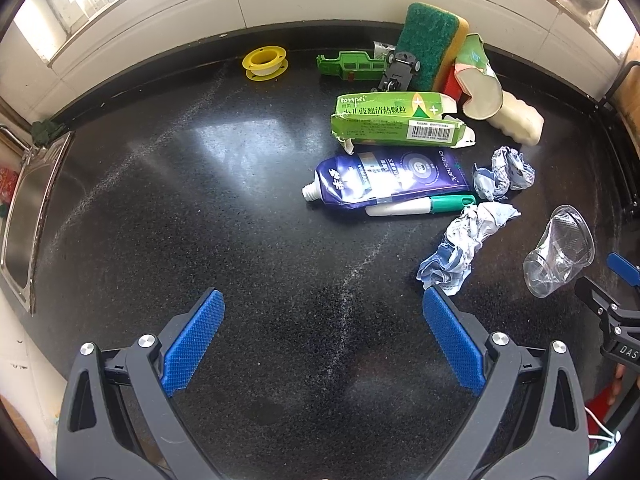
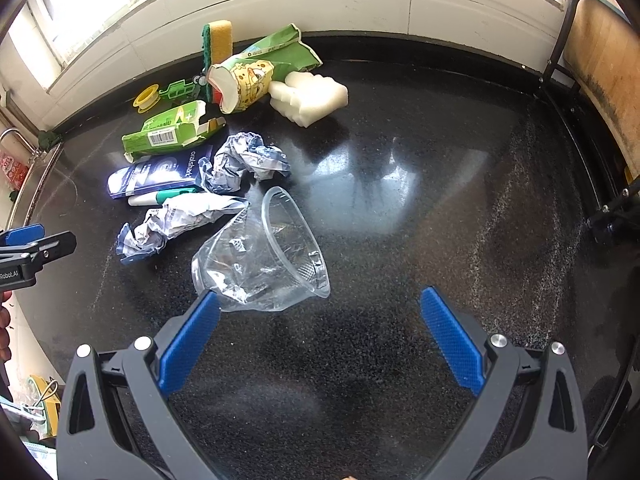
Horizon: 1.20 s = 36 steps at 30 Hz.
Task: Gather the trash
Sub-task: 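Move both tools toward the crumpled paper and clear plastic cup, then grasp the crumpled paper with the left tool while the right tool grasps the clear cup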
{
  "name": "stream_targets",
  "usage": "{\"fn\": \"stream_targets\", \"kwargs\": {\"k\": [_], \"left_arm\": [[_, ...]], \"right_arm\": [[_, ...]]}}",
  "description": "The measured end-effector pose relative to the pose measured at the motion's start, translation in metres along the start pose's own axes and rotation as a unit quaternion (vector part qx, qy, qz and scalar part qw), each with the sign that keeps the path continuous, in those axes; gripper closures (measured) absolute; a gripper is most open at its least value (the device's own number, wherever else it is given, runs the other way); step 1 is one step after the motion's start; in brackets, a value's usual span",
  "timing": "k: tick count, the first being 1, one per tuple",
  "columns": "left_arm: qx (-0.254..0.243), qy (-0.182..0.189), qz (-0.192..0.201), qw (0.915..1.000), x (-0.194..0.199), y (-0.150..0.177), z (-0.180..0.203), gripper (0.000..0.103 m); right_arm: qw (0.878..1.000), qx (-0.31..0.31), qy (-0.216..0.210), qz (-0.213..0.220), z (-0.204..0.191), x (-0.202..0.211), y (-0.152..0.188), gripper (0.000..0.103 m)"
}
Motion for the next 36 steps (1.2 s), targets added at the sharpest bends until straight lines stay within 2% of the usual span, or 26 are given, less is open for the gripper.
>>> {"fn": "stream_targets", "kwargs": {"k": [16, 26, 29, 36], "left_arm": [[-0.03, 0.011, -0.016, 0.9993, -0.012, 0.002, 0.028, 0.006], [-0.036, 0.015, -0.023, 0.999, -0.017, 0.004, 0.036, 0.006], [-0.049, 0.017, -0.025, 0.9983, -0.022, 0.005, 0.043, 0.006], [-0.095, 0.009, -0.024, 0.9952, -0.04, 0.0, 0.074, 0.006]], "right_arm": [[0.999, -0.035, 0.024, -0.004, 0.027, 0.008, 0.018, 0.006], [0.999, -0.039, 0.024, -0.008, 0.032, 0.009, 0.025, 0.006], [0.999, -0.035, 0.007, -0.015, 0.029, 0.008, 0.023, 0.006], [0.999, 0.003, -0.038, -0.013, 0.006, 0.005, -0.013, 0.006]]}}
Point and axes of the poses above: each gripper's, at about its wrist camera, not at the fingertips, and x roughly against the way its jaws point, z to its right, y to its underside, the point moved 9 cm from there along -x, roughly the way its jaws point, and after that the axes turned 11 degrees about x, right-handed, at the moved point
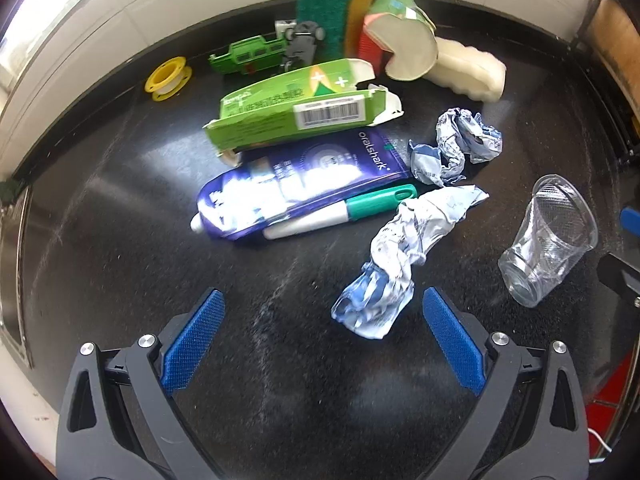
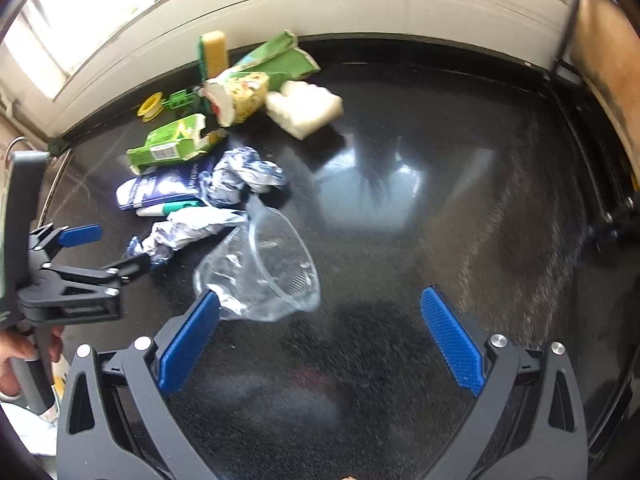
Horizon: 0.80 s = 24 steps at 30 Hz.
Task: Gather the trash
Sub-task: 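Grasp the crumpled paper with the left tool while the right tool grasps the clear cup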
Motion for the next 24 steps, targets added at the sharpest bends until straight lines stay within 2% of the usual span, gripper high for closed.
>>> {"fn": "stream_targets", "kwargs": {"k": [4, 5, 6, 7, 8, 9, 10, 11, 14, 17, 21, 24], "left_arm": [[-0.024, -0.003, 0.001, 0.9997, -0.01, -0.006, 0.011, 0.008], [-0.026, -0.002, -0.002, 0.9997, -0.012, -0.006, 0.012, 0.014], [-0.027, 0.002, -0.01, 0.9996, -0.016, -0.005, 0.014, 0.026], [-0.025, 0.012, -0.018, 0.9995, -0.018, -0.004, 0.017, 0.033], [-0.021, 0.034, -0.026, 0.9989, -0.02, -0.003, 0.021, 0.052], [-0.017, 0.05, -0.017, 0.9985, -0.016, -0.004, 0.024, 0.069], [-0.016, 0.055, -0.014, 0.9983, -0.015, -0.004, 0.024, 0.071], [-0.008, 0.061, -0.018, 0.998, -0.014, -0.004, 0.023, 0.074], [0.034, 0.084, -0.027, 0.9955, -0.008, -0.004, 0.012, 0.078], [0.054, 0.085, -0.021, 0.9947, 0.003, -0.003, -0.002, 0.078], [0.084, 0.065, -0.008, 0.9943, 0.025, 0.005, -0.031, 0.078], [0.126, 0.049, 0.001, 0.9909, 0.044, 0.016, -0.061, 0.078]], "right_arm": [[0.999, 0.019, -0.031, -0.023, -0.014, -0.016, -0.012, 0.009], [0.998, 0.021, -0.043, -0.031, -0.017, -0.022, -0.014, 0.015], [0.998, 0.021, -0.051, -0.038, -0.019, -0.026, -0.015, 0.019], [0.997, 0.023, -0.061, -0.047, -0.023, -0.032, -0.017, 0.03], [0.996, 0.026, -0.065, -0.051, -0.024, -0.034, -0.016, 0.05], [0.995, 0.032, -0.072, -0.057, -0.028, -0.038, -0.016, 0.062], [0.995, 0.032, -0.08, -0.056, -0.031, -0.038, -0.017, 0.078], [0.994, 0.029, -0.089, -0.054, -0.033, -0.039, -0.018, 0.082], [0.993, 0.043, -0.103, -0.046, -0.041, -0.036, -0.022, 0.088], [0.992, 0.068, -0.099, -0.036, -0.048, -0.03, -0.032, 0.093], [0.991, 0.097, -0.094, -0.021, -0.06, -0.025, -0.053, 0.093], [0.989, 0.12, -0.089, -0.009, -0.072, -0.021, -0.071, 0.093]]}}
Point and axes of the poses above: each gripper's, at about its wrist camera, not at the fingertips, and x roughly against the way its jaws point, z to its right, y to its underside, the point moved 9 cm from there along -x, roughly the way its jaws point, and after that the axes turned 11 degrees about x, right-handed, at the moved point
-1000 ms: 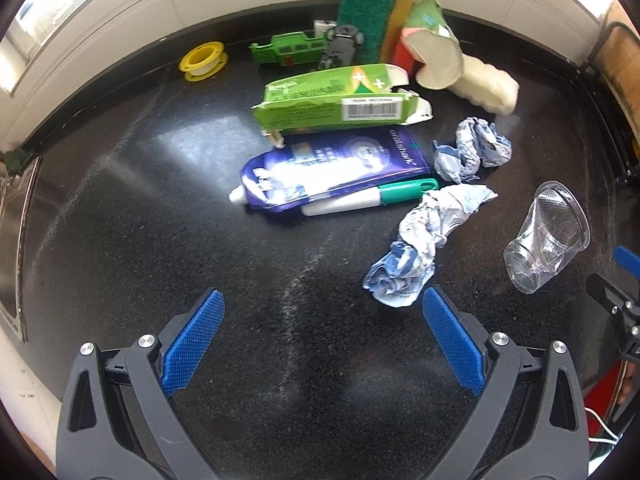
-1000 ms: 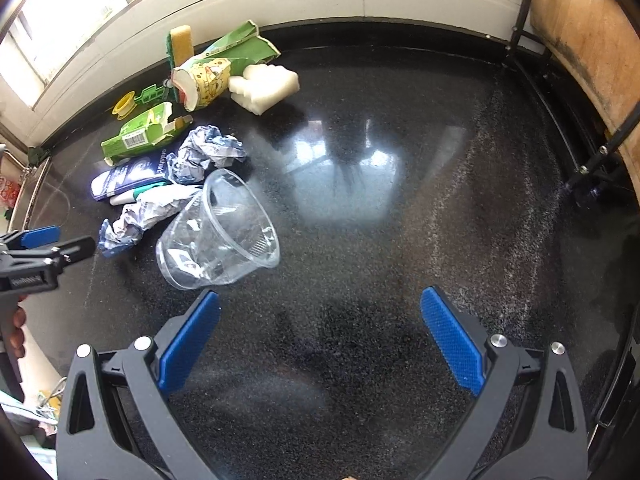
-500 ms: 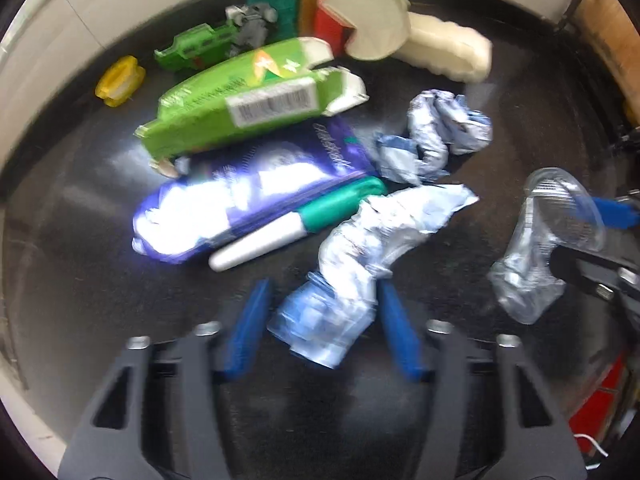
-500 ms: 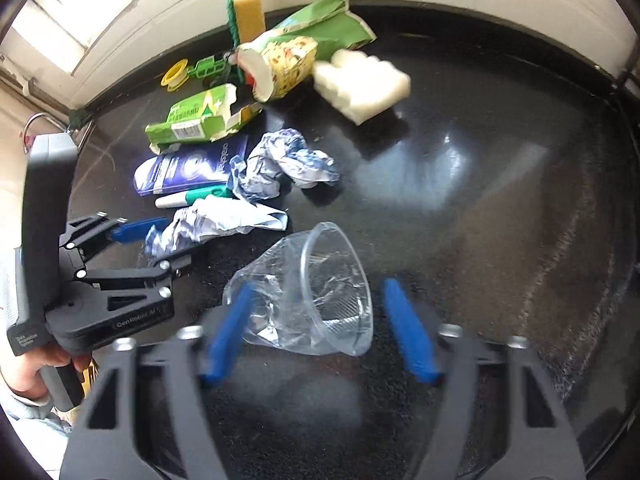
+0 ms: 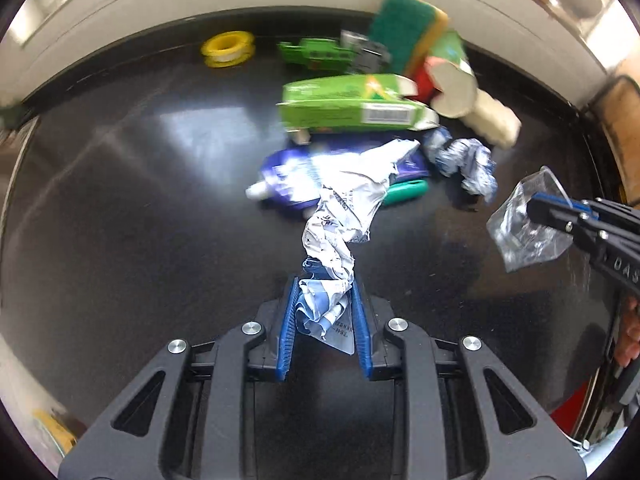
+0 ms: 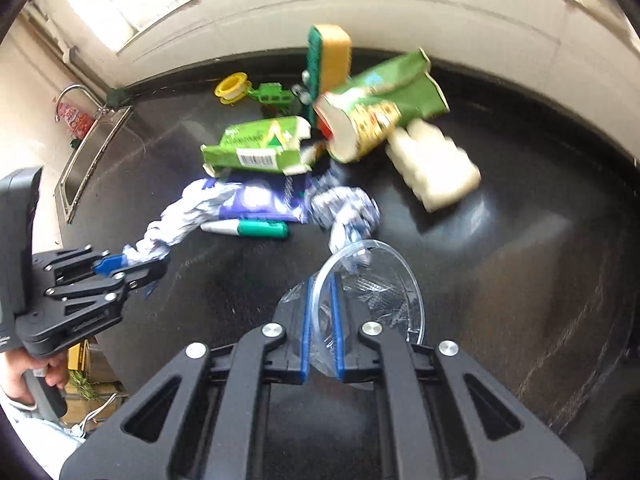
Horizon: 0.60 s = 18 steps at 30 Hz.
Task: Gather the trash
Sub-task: 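Grasp the crumpled paper with the left tool while the right tool grasps the clear cup, then carry both items over the yellow-rimmed bin and open both tools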
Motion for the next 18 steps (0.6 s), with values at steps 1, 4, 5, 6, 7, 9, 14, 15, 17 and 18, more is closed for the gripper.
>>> {"fn": "stream_targets", "kwargs": {"k": [1, 4, 5, 6, 7, 9, 14, 15, 17, 18], "left_arm": [[0.019, -0.007, 0.007, 0.9998, 0.011, -0.001, -0.014, 0.078], [0.07, -0.028, 0.028, 0.9967, 0.037, 0.005, -0.05, 0.078], [0.091, -0.034, 0.036, 0.9946, 0.044, 0.006, -0.065, 0.078], [0.111, -0.042, 0.043, 0.992, 0.055, 0.006, -0.08, 0.078], [0.136, -0.051, 0.052, 0.988, 0.066, 0.01, -0.096, 0.078], [0.185, -0.069, 0.068, 0.978, 0.085, 0.021, -0.13, 0.078], [0.302, -0.124, 0.085, 0.9414, 0.124, 0.077, -0.211, 0.078], [0.323, -0.135, 0.085, 0.9327, 0.129, 0.09, -0.225, 0.078], [0.372, -0.156, 0.084, 0.9112, 0.139, 0.125, -0.26, 0.078], [0.39, -0.163, 0.083, 0.9026, 0.144, 0.139, -0.274, 0.078]], "right_arm": [[1.0, 0.012, 0.001, 0.004, -0.006, 0.002, -0.008, 0.093], [0.999, 0.047, -0.012, 0.015, -0.028, 0.008, -0.032, 0.093], [0.997, 0.067, -0.017, 0.02, -0.043, 0.009, -0.044, 0.093], [0.996, 0.085, -0.025, 0.024, -0.057, 0.009, -0.053, 0.093], [0.993, 0.112, -0.037, 0.026, -0.08, 0.006, -0.065, 0.093], [0.986, 0.156, -0.059, 0.026, -0.123, -0.006, -0.084, 0.093], [0.956, 0.263, -0.127, 0.013, -0.242, -0.033, -0.106, 0.093], [0.947, 0.287, -0.144, 0.007, -0.274, -0.041, -0.106, 0.093], [0.928, 0.329, -0.173, -0.004, -0.333, -0.054, -0.102, 0.093], [0.921, 0.342, -0.185, -0.009, -0.354, -0.056, -0.099, 0.093]]}}
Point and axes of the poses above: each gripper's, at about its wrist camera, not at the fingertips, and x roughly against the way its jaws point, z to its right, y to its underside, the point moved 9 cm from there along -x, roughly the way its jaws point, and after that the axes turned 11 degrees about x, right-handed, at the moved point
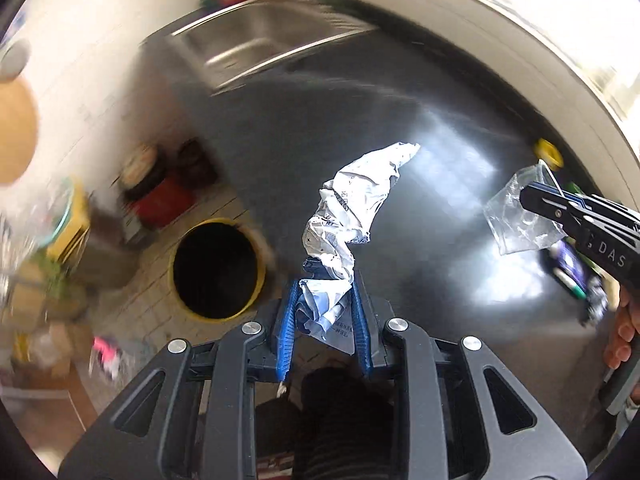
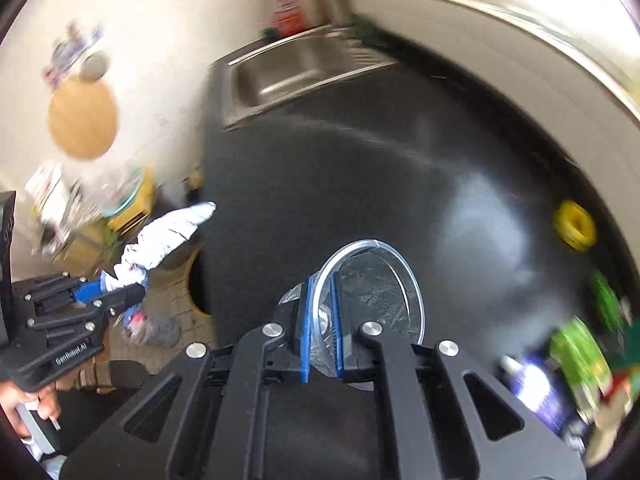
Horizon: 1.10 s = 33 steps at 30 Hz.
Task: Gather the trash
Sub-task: 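Carry both items over the yellow-rimmed bin and open both tools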
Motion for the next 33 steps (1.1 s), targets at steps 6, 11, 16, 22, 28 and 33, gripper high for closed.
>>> {"fn": "stream_targets", "kwargs": {"k": [6, 11, 16, 22, 28, 33], "left_arm": [[0.116, -0.049, 0.005, 0.992, -0.003, -0.017, -0.122, 0.078], [0.182, -0.065, -0.021, 0.9809, -0.032, -0.012, -0.189, 0.078], [0.213, -0.072, -0.053, 0.9729, -0.072, -0.006, -0.226, 0.078], [0.226, -0.069, -0.086, 0.9679, -0.119, -0.003, -0.251, 0.078], [0.24, -0.06, -0.11, 0.9626, -0.152, 0.001, -0.257, 0.078], [0.246, -0.052, -0.121, 0.9602, -0.172, 0.003, -0.261, 0.078]], "right_arm": [[0.991, 0.104, -0.075, -0.045, -0.13, -0.083, -0.074, 0.093], [0.976, 0.176, -0.093, -0.093, -0.212, -0.149, -0.102, 0.093], [0.963, 0.207, -0.107, -0.135, -0.258, -0.216, -0.107, 0.093], [0.952, 0.219, -0.103, -0.187, -0.263, -0.277, -0.094, 0.093], [0.948, 0.211, -0.097, -0.217, -0.255, -0.311, -0.083, 0.093], [0.945, 0.217, -0.089, -0.229, -0.253, -0.327, -0.081, 0.093]]}}
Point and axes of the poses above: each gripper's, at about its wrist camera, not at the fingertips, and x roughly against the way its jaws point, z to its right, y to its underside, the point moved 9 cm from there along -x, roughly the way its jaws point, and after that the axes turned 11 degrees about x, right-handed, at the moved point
